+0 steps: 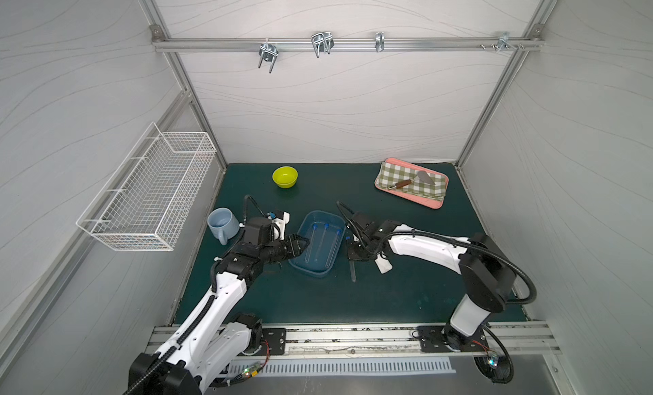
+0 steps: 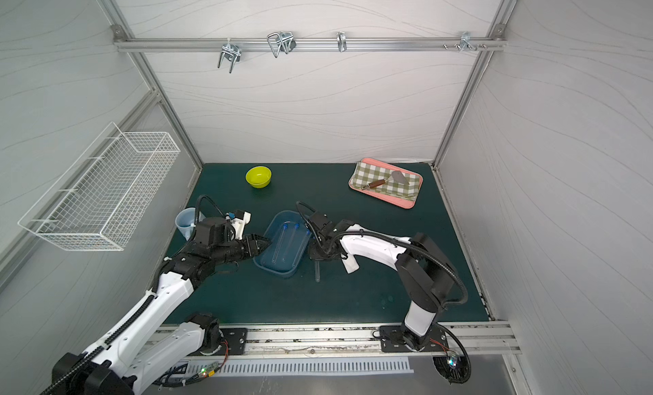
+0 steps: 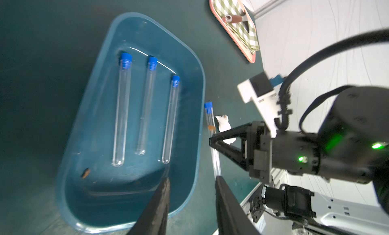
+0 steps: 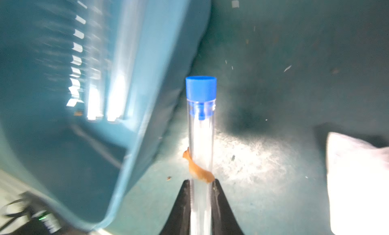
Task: Wipe the exteriors of test tubes
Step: Pick up the test tube at the center of the board.
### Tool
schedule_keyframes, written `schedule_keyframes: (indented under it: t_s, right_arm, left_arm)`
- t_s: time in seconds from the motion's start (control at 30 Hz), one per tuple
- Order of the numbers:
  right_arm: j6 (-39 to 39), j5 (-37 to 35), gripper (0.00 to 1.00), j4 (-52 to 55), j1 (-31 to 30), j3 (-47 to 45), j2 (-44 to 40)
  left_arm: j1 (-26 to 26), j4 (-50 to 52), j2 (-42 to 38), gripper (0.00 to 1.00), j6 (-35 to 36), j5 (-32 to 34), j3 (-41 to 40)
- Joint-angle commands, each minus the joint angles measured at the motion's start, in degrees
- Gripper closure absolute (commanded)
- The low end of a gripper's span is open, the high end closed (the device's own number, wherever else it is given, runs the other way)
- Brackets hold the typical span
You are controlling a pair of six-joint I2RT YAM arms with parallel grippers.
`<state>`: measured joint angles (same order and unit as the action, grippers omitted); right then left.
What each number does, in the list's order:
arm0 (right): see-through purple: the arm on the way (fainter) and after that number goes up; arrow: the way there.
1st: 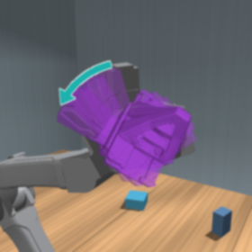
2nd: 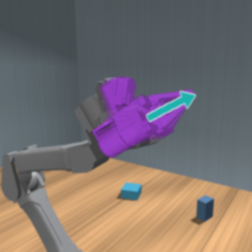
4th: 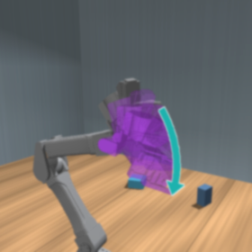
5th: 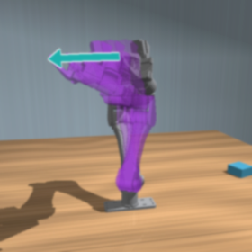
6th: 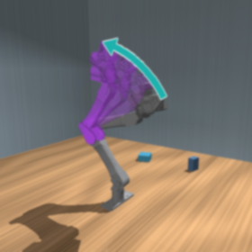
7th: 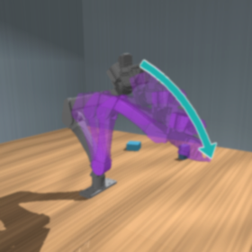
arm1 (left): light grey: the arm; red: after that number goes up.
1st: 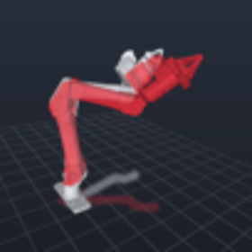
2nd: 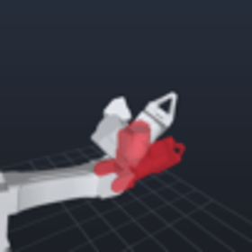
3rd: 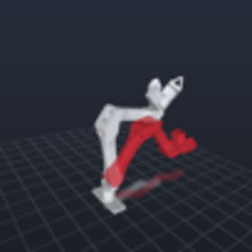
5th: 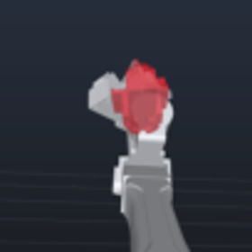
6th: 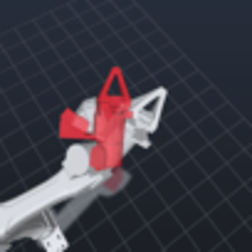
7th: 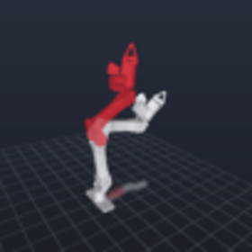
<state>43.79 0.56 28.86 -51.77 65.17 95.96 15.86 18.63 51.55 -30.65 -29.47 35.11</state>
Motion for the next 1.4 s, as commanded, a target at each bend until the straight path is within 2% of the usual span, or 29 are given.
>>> schedule_keyframes:
  t_s: [0.0, 0.27, 0.47, 0.63, 1.1, 1.37]
  right_arm:
    - [1.14, 1.46, 0.83, 1.02, 1.75, 0.22, -3.34]
    - [0.07, 2.81, 0.82, 2.9, 5.33, 2.44, -9.14]
    - [-0.01, 3.18, 0.82, 3.66, 7.17, 3.29, -12.4]
    - [1.21, 3.69, 0.82, 2.77, 8.12, 2.67, -14.93]
    - [3.76, 7.64, 0.82, -1.79, 8.97, 0.07, -20.51]
    - [4.86, 8.11, 0.82, -4.32, 8.97, -1.89, -22.5]
  left_arm:
    - [3.81, -2.88, -0.07, 0.62, 0.07, 1.16, 2.29]
    - [13.48, -11.01, 3.38, 0.62, -1.69, 2.41, 2.42]
    - [20.52, -20.5, 9.79, 0.61, -3.61, -2.88, 2.73]
    - [25.32, -25.66, 13.04, 0.6, -3.95, -2.36, 3.08]
    - [26.82, -35.19, 20.19, 0.61, -7.26, -5.56, 4.7]
    - [26.84, -38.81, 22.88, 0.66, -9.45, -6.74, 5.82]
